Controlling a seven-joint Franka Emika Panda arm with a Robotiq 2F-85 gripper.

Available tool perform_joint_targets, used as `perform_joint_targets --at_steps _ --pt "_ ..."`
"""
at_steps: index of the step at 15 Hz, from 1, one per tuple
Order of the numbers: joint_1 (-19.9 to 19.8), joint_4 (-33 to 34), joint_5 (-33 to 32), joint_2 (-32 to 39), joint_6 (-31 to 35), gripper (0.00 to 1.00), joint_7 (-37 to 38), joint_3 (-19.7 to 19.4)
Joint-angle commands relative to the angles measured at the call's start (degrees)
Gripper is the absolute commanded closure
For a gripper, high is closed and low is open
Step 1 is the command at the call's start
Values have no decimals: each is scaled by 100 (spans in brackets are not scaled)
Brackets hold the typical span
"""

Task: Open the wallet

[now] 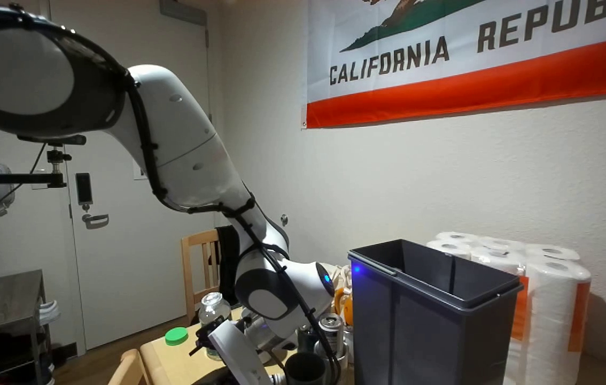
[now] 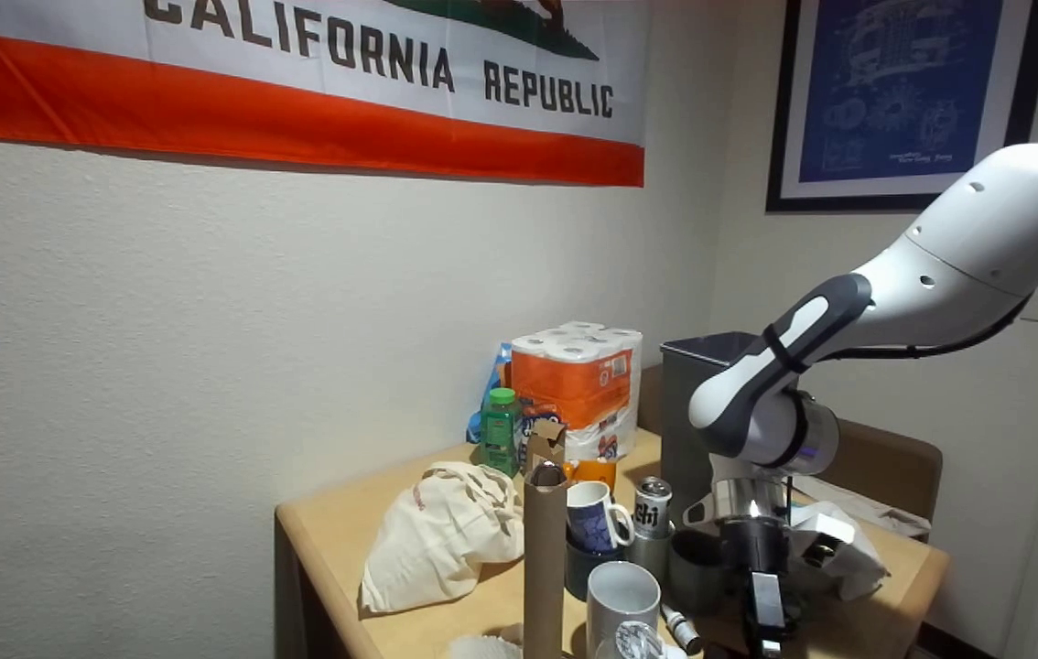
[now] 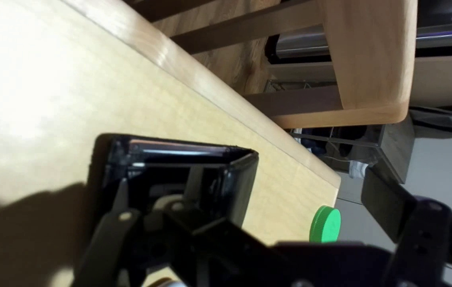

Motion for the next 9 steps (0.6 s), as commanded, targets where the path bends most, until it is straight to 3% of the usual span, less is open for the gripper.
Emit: perform_joint_targets --at_steps 1,9 --pt "4 -212 334 -311 64 0 -454 129" --pt "232 -419 412 -609 -8 0 -1224 176"
